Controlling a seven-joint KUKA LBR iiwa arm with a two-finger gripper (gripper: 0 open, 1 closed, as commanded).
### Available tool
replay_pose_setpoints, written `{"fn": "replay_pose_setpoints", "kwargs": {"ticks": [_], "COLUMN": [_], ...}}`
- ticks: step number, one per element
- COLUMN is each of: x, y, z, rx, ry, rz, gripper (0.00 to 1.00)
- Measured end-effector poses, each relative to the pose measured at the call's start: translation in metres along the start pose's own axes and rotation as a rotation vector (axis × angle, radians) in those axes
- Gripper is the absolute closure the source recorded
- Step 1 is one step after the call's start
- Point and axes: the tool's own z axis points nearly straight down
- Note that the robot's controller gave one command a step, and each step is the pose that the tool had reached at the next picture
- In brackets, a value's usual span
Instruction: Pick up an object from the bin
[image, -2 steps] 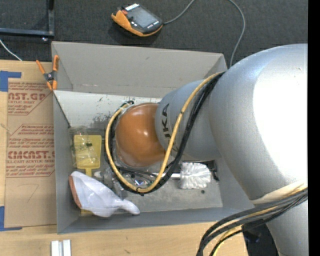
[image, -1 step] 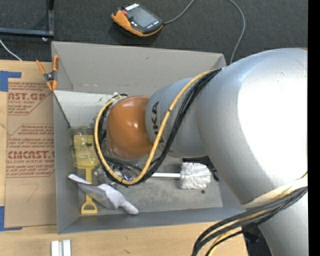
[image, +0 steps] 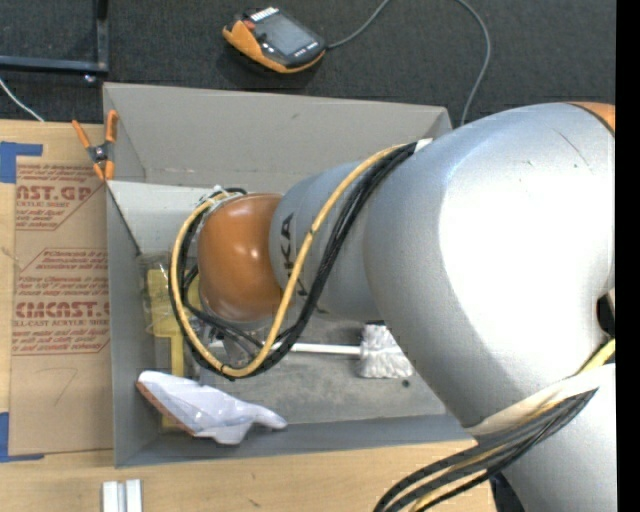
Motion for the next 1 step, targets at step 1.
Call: {"fn": "replay_pose_setpoints", "kwargs": {"ticks": [1], "x": [0.0000], "y": [0.0000], "z": [0.0000], "rx": [0.000], "ry": [0.000], "rz": [0.000], "gripper": [1.00]}}
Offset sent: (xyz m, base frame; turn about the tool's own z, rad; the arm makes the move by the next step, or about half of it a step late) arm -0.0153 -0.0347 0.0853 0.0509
